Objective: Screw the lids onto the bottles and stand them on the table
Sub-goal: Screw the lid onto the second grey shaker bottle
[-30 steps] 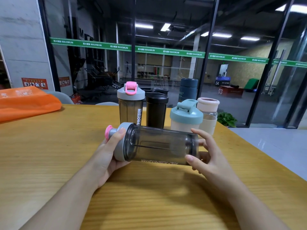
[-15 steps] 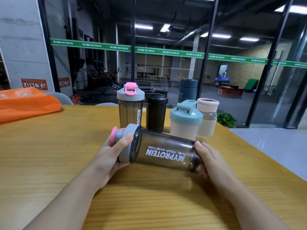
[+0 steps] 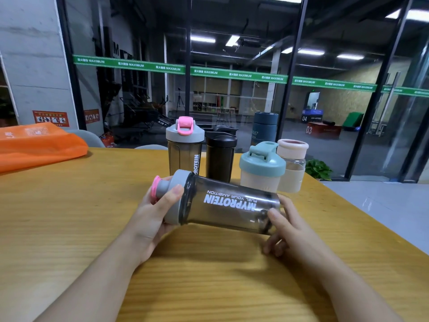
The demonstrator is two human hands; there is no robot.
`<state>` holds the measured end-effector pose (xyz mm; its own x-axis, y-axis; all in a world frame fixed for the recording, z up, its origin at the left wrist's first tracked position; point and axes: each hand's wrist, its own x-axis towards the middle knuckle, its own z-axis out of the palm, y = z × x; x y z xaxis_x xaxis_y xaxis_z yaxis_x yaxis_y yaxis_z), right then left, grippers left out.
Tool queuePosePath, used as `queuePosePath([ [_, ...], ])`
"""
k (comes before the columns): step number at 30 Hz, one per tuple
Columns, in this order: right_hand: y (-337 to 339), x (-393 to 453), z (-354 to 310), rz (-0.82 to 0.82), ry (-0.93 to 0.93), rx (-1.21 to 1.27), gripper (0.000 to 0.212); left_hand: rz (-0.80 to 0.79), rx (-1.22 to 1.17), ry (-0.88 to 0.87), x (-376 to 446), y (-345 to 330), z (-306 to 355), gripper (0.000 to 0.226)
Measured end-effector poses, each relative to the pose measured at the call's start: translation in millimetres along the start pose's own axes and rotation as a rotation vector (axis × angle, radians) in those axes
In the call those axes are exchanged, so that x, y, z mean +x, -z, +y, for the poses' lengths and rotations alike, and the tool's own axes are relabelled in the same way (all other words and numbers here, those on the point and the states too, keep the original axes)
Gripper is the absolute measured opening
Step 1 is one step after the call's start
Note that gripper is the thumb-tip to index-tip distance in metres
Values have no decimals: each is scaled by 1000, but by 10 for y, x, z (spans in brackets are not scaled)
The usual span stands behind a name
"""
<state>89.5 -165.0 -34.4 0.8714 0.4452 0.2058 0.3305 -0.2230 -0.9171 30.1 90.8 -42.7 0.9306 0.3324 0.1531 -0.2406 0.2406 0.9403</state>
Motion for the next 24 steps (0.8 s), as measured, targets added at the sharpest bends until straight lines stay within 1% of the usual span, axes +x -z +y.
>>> queuePosePath([
  [2,14,-8,37,1,49,-27,78,34,6,25,11,21,-15,109],
  [3,24,-10,46,1,79,-48,86,38,12,31,13,26,-17,112],
  [6,38,-19,43,-3,138,-66,94,31,32,42,29,48,-31,114],
  [8,36,-14,44,-13,155,-101,91,28,36,61,32,47,-34,113],
  [11,28,-27,20,-7,169,-124,83,12,0,105,32,39,-34,101],
  [15,25,-60,-13,27,185,-169,75,1,-31,152,48,55,-38,103],
  [18,27,-66,-2,51,189,-159,72,-22,-64,185,43,45,-33,94],
  [19,31,-63,9,57,188,-156,70,-32,-65,192,37,35,-34,95],
  [22,33,-53,37,58,175,-133,61,-29,-37,198,34,21,-34,118],
  [23,33,-46,47,58,160,-125,58,-25,-30,193,34,21,-35,121],
  [24,32,-37,58,57,145,-117,57,-20,-25,187,33,22,-33,120],
])
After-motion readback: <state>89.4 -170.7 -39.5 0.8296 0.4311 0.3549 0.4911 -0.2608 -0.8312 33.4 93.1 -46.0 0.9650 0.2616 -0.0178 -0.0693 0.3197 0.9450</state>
